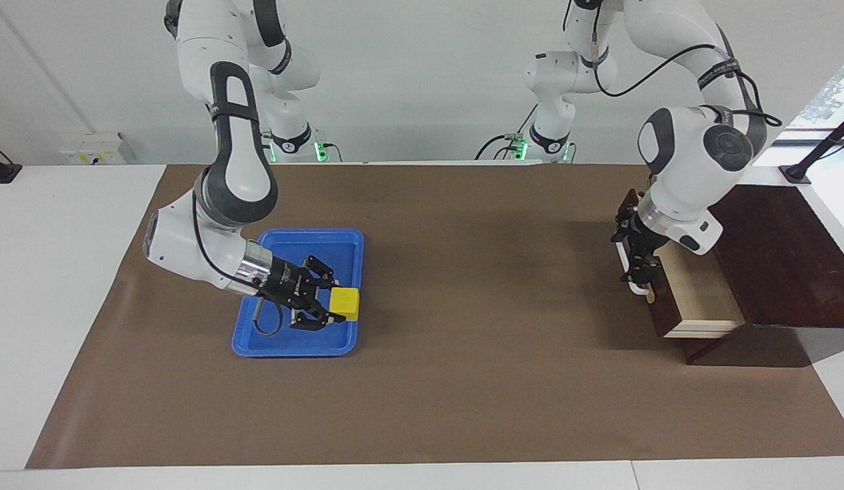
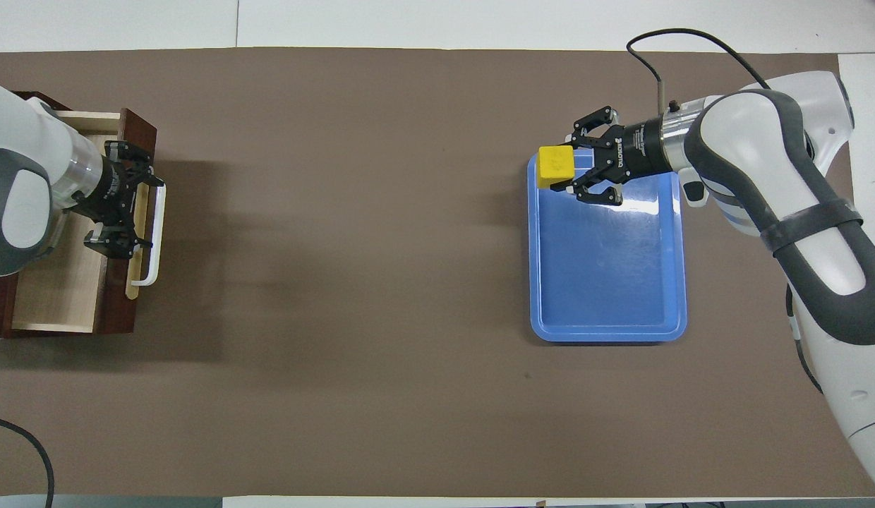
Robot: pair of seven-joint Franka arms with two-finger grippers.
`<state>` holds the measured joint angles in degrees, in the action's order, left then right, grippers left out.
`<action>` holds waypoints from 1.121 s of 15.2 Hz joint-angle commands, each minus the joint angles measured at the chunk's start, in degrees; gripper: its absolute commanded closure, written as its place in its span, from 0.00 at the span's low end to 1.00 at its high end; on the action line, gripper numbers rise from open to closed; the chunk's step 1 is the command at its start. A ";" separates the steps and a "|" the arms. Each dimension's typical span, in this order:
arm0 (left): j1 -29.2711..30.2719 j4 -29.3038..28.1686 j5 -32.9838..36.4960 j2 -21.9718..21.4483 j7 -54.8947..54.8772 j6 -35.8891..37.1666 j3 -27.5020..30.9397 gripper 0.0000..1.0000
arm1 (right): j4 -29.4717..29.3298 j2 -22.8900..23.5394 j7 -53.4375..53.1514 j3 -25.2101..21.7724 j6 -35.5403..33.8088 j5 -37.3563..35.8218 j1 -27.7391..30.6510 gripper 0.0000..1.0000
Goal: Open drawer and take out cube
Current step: 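Carry the cube over the blue tray with the right gripper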
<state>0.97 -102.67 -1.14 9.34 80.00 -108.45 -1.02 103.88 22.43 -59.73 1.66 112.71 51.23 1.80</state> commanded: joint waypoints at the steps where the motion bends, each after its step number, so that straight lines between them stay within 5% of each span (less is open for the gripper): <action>1: 2.71 -2.27 2.98 -1.61 -3.70 -1.85 -0.38 0.00 | 6.58 -3.97 5.22 0.36 0.31 -1.40 2.33 1.00; 8: 7.99 -1.92 5.10 -1.26 -10.38 -4.31 -0.29 0.00 | 14.67 -5.29 13.40 -0.17 3.74 -1.48 5.57 1.00; 17: 10.98 -0.95 6.68 -0.99 -14.96 -3.96 -0.29 0.00 | 17.58 -5.99 14.81 -0.08 5.50 -1.40 5.93 1.00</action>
<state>9.46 -102.78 2.61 9.10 68.56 -111.43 -1.51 118.96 18.87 -46.04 1.01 117.08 50.40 7.18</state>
